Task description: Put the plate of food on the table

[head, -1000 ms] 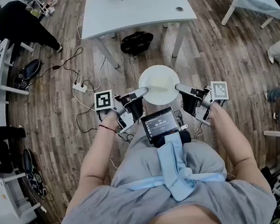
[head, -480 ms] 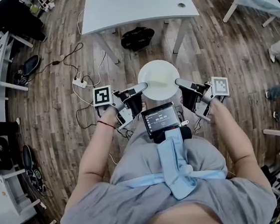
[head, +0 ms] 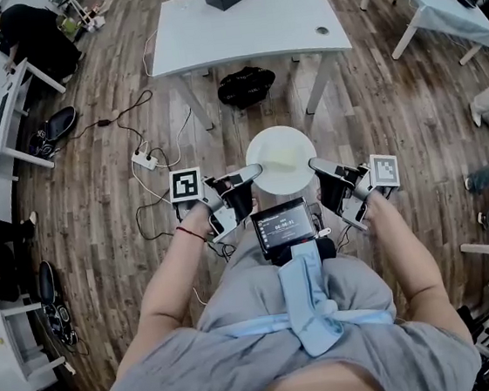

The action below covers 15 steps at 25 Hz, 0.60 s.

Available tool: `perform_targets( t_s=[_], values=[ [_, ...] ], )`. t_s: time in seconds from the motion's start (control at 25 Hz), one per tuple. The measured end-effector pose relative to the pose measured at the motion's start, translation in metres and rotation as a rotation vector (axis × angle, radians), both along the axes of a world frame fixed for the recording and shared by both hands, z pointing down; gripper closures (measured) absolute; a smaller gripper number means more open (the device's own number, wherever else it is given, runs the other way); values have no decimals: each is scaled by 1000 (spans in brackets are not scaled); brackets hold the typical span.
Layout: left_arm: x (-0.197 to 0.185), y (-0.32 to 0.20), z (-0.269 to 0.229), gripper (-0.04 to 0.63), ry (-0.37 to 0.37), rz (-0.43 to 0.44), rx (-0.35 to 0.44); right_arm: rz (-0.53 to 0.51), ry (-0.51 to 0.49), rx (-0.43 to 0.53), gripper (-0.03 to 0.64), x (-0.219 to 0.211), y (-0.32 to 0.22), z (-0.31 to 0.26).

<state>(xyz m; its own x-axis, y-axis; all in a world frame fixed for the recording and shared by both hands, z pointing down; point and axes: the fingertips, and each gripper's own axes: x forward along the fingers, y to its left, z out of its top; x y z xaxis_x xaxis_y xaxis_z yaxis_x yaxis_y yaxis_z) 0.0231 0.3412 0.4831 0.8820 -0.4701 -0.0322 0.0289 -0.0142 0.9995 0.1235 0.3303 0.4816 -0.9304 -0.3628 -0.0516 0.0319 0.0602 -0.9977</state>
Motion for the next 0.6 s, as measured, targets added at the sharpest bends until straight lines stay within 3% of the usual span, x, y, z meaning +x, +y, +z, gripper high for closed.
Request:
perform_targets(
  t_s=[0.6],
  values=[
    [-11, -23, 6, 561, 11, -16, -2, 5, 5, 4, 574, -11, -24, 3]
  ],
)
